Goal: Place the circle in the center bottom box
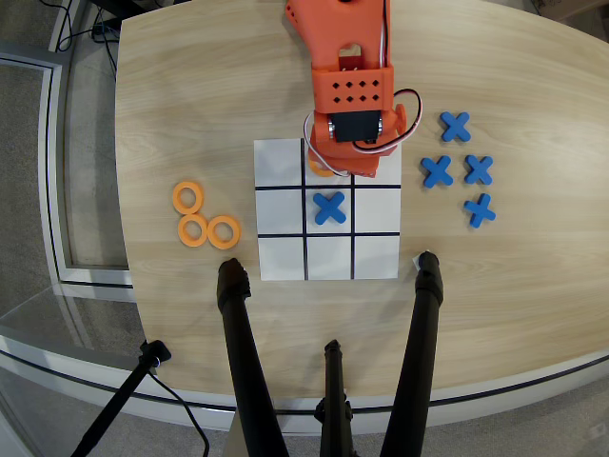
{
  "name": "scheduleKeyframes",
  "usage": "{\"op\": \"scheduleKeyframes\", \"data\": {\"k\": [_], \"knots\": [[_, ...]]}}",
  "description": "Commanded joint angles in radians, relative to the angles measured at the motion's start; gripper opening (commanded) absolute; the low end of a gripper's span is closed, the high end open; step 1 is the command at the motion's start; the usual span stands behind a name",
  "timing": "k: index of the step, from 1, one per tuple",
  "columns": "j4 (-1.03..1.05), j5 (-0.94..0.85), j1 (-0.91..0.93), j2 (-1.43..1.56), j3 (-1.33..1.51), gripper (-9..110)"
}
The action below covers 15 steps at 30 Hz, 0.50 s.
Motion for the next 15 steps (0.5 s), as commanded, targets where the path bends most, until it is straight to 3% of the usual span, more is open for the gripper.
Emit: {"op": "scheduleKeyframes", "data": {"k": [1, 15], "knots": [[-0.009, 0.003, 0.002, -0.009, 0.008, 0], [-0.003, 0.026, 0.008, 0.014, 0.000, 7]]}}
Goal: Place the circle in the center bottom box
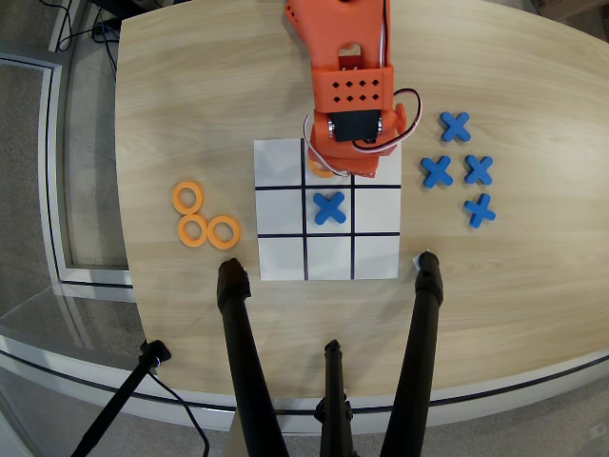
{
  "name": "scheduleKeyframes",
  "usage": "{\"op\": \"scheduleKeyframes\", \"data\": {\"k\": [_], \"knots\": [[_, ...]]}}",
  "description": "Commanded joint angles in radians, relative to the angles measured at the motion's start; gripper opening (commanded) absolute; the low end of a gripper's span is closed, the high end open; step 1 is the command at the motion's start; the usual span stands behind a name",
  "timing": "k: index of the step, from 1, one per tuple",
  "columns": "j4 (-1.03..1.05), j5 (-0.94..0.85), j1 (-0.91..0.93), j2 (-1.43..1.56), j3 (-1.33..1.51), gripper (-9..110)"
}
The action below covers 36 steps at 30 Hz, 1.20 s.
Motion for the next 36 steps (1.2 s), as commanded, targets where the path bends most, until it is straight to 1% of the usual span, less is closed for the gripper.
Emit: {"op": "scheduleKeyframes", "data": {"k": [1, 3, 6, 10, 12, 15, 19, 21, 24, 31, 36], "knots": [[0.009, 0.018, 0.008, 0.014, -0.014, 9], [0.021, 0.018, 0.011, 0.018, -0.029, 13], [0.072, 0.025, 0.015, 0.028, -0.071, 13], [0.213, 0.026, 0.034, 0.057, -0.201, 13], [0.290, 0.009, 0.049, 0.083, -0.285, 15], [0.316, 0.000, 0.071, 0.143, -0.362, 15], [0.385, -0.015, 0.078, 0.278, -0.377, 15], [0.449, -0.049, 0.084, 0.383, -0.331, 15], [0.491, -0.083, 0.087, 0.565, -0.184, 15], [0.451, -0.150, 0.066, 0.960, 0.245, 15], [0.459, -0.187, 0.002, 1.138, 0.434, 15]]}}
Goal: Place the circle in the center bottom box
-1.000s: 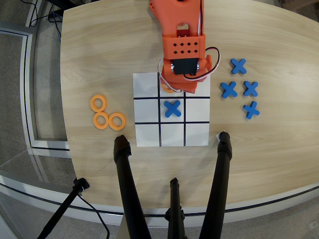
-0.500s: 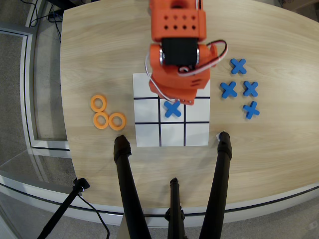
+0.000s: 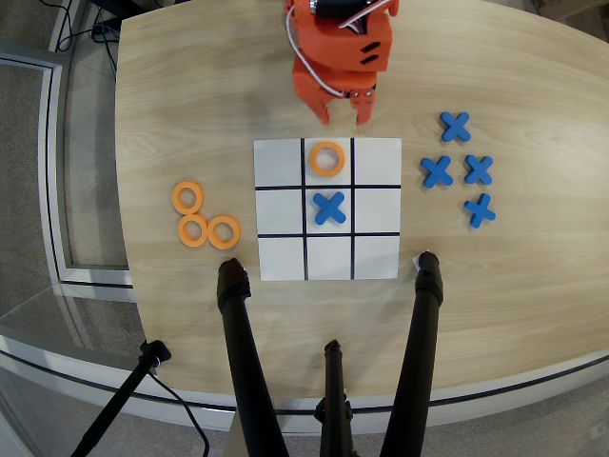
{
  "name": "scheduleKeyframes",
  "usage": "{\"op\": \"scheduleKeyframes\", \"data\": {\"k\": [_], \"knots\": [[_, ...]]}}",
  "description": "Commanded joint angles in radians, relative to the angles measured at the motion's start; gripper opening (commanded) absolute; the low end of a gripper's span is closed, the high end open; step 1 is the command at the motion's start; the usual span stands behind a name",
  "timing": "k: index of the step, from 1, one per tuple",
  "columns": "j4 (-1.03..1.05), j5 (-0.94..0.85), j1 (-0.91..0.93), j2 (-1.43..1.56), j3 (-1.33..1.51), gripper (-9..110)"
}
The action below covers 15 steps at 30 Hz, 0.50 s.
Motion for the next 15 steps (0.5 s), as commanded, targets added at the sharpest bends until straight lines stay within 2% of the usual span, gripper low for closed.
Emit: {"op": "scheduleKeyframes", "data": {"k": [1, 15], "knots": [[0.000, -0.038, -0.035, 0.118, 0.101, 15], [0.060, -0.130, -0.071, 0.440, 0.405, 15]]}}
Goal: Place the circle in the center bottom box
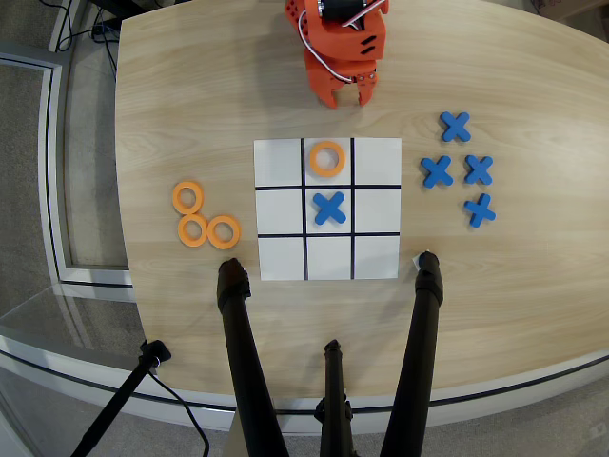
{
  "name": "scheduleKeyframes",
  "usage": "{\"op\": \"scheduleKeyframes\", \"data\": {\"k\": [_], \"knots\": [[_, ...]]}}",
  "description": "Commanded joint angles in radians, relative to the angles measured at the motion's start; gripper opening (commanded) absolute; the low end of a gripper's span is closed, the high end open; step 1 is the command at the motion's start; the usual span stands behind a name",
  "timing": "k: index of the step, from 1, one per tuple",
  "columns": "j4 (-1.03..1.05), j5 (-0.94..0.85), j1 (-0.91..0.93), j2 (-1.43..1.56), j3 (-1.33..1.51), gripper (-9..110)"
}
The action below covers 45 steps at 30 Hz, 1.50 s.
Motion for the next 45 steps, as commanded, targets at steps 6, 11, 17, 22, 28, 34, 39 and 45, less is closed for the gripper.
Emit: {"op": "scheduleKeyframes", "data": {"k": [6, 11, 17, 22, 28, 34, 39, 45], "knots": [[0.012, -0.012, -0.006, 0.112, 0.089, 15], [0.015, -0.006, -0.008, 0.112, 0.091, 11], [0.051, -0.015, 0.063, 0.114, 0.091, 0], [0.051, -0.057, 0.169, 0.114, 0.091, 0], [0.049, -0.067, 0.499, 0.115, 0.091, 0], [0.057, -0.058, 1.123, 0.149, 0.091, 0], [0.055, -0.058, 1.548, 0.150, 0.091, 0], [0.055, -0.057, 1.782, 0.150, 0.091, 0]]}}
